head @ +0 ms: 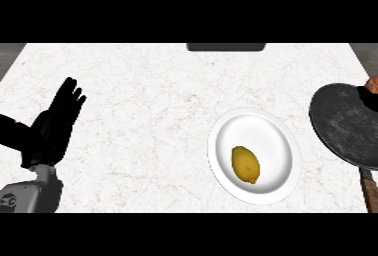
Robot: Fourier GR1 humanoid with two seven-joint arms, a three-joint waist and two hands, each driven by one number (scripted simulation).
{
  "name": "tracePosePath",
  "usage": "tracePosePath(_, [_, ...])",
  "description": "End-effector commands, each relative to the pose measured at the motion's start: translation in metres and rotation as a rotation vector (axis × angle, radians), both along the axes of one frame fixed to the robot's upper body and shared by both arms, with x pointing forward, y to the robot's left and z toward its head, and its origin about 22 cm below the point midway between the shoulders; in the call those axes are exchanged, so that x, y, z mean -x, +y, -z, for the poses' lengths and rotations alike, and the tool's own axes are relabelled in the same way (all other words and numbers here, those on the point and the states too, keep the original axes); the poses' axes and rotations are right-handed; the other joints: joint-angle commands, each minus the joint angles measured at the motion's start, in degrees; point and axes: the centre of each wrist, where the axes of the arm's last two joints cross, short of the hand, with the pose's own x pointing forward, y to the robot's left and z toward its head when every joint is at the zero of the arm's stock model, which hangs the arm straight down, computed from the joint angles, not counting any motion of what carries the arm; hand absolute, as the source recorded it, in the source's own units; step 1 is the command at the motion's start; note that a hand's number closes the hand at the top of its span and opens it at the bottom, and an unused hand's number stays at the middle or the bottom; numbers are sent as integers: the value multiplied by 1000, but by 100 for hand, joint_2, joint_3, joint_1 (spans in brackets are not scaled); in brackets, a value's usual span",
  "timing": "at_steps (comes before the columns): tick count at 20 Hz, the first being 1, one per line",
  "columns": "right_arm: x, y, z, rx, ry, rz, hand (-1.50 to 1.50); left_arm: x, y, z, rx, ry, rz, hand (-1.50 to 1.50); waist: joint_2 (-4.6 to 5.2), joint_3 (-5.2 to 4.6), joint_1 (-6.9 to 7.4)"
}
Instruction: Pick the squash from the plate and place it in the pan
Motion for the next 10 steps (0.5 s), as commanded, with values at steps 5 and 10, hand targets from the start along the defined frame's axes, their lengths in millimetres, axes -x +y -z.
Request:
tracePosePath(5, [-11,-57,67,-56,36,-91,150,5,-15,13,3,10,11,0,4,0,41])
tracePosePath(10, [-34,-71,89,-42,113,-43,150,-5,8,14,1,-4,14,0,16,-2,57])
